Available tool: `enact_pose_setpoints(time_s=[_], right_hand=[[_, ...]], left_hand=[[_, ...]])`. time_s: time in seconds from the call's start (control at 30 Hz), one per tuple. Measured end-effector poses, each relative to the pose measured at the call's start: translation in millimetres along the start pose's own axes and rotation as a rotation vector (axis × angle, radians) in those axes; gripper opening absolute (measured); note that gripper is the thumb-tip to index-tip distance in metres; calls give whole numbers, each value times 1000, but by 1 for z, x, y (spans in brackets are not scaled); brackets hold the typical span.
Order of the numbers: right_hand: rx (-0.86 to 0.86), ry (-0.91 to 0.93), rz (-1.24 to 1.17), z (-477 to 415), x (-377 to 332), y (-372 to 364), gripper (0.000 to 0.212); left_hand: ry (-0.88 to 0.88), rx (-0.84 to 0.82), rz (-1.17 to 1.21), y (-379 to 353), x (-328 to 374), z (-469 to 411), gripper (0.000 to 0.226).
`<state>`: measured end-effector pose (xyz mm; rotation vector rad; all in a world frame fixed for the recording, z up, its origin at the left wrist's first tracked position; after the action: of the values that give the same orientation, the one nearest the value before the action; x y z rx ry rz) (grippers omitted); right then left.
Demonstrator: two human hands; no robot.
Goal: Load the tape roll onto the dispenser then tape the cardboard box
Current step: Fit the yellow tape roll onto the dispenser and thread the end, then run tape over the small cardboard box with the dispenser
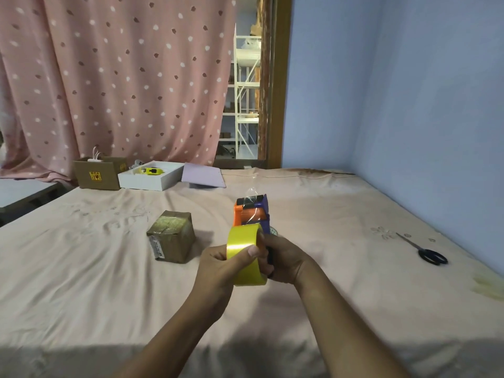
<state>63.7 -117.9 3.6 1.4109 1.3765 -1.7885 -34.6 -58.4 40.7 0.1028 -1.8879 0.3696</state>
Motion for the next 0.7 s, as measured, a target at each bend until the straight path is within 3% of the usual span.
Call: enact_pose_setpoints(time_s=[0.17,0.3,0.47,0.53,0.6,0.7], right_hand=[[-19,45,30,-2,-2,-4,73],[110,73,61,-16,-5,-5,34],[246,70,20,-33,-9,-9,47],[282,97,15,-37,-20,-9,49],[331,105,10,-39,-32,-5,47],[428,102,8,-37,-47,8,55]], left_hand=[[-13,-37,49,0,5,-1,53],[7,183,21,25,1,-4,50],[-35,407,-131,46,10,-10,44],[-88,527,-90,62,19,-12,47],[-124,666,-56,93,27,-14,35],[-92,743,-529,149,32,-26,21]])
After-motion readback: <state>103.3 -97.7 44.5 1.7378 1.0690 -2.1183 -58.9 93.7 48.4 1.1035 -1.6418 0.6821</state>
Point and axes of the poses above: each hand's wrist, its own z-axis away from the middle knuckle, its own y-axis out of the back of the hand, x = y × z, the point moved 8 cm from there along -z, towards the middle knuckle
